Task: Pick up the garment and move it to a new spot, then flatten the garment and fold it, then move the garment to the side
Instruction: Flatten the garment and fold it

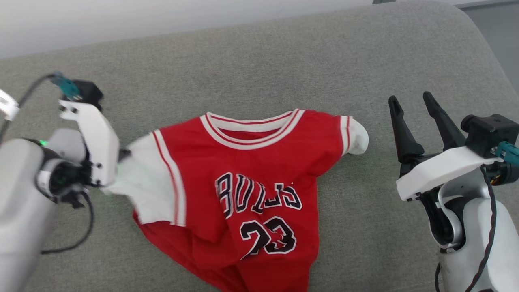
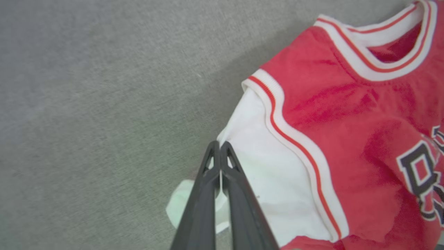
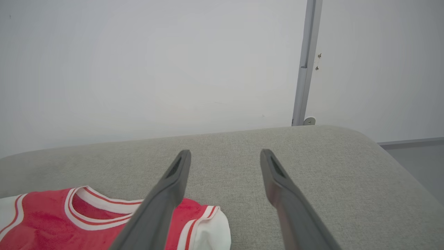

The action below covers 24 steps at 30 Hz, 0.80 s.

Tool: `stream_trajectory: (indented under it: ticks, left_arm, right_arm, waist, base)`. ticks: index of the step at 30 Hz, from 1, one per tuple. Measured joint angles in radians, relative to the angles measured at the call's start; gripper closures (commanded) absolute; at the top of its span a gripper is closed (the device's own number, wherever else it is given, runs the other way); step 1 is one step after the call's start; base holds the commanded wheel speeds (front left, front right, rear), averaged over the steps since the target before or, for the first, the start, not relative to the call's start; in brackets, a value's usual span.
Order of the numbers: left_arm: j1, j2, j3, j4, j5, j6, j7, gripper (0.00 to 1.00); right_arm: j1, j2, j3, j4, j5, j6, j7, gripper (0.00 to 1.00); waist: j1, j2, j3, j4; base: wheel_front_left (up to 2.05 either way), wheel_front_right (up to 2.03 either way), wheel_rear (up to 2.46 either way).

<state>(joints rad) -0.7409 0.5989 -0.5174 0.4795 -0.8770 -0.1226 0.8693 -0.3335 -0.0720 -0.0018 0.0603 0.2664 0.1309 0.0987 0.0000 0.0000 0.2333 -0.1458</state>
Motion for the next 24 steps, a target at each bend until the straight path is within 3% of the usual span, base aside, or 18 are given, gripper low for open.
stream_trajectory:
  ticks: [11, 18, 20, 21, 22, 24]
  left_arm:
    - [0.017, 0.116, 0.037, -0.007, 0.042, 0.051, -0.065, 1.0]
    - [0.042, 0.09, 0.032, 0.069, 0.059, 0.041, -0.16, 0.97]
    - [0.041, 0.068, 0.034, 0.099, 0.051, 0.033, -0.176, 0.73]
    - [0.04, 0.057, 0.032, 0.112, 0.047, 0.032, -0.184, 0.15]
    - [0.038, 0.049, 0.029, 0.124, 0.047, 0.03, -0.187, 0.0]
    - [0.026, 0.037, 0.029, 0.142, 0.035, 0.026, -0.179, 0.0]
  right_arm:
    - [0.016, 0.002, -0.002, -0.012, -0.002, 0.0, 0.018, 0.0]
    - [0.017, 0.001, -0.002, -0.011, 0.0, 0.0, 0.028, 0.0]
    - [0.017, 0.0, 0.0, -0.008, 0.001, 0.0, 0.032, 0.0]
    - [0.017, 0.0, 0.001, -0.007, 0.001, 0.0, 0.032, 0.0]
    - [0.017, 0.0, 0.002, -0.006, 0.001, 0.0, 0.033, 0.0]
    - [0.017, 0.0, 0.002, -0.004, 0.001, 0.0, 0.035, 0.0]
  waist:
    - [0.0, 0.0, -0.011, 0.017]
    - [0.0, 0.0, -0.01, 0.022]
    - [0.0, 0.0, -0.011, 0.024]
    - [0.0, 0.0, -0.012, 0.025]
    - [0.0, 0.0, -0.014, 0.027]
    - [0.0, 0.0, -0.02, 0.03]
  base:
    - [0.0, 0.0, 0.0]
    - [0.0, 0.0, 0.0]
    - [0.0, 0.0, 0.0]
    - [0.0, 0.0, 0.0]
    - [0.0, 0.0, 0.0]
    - [0.0, 0.0, 0.0]
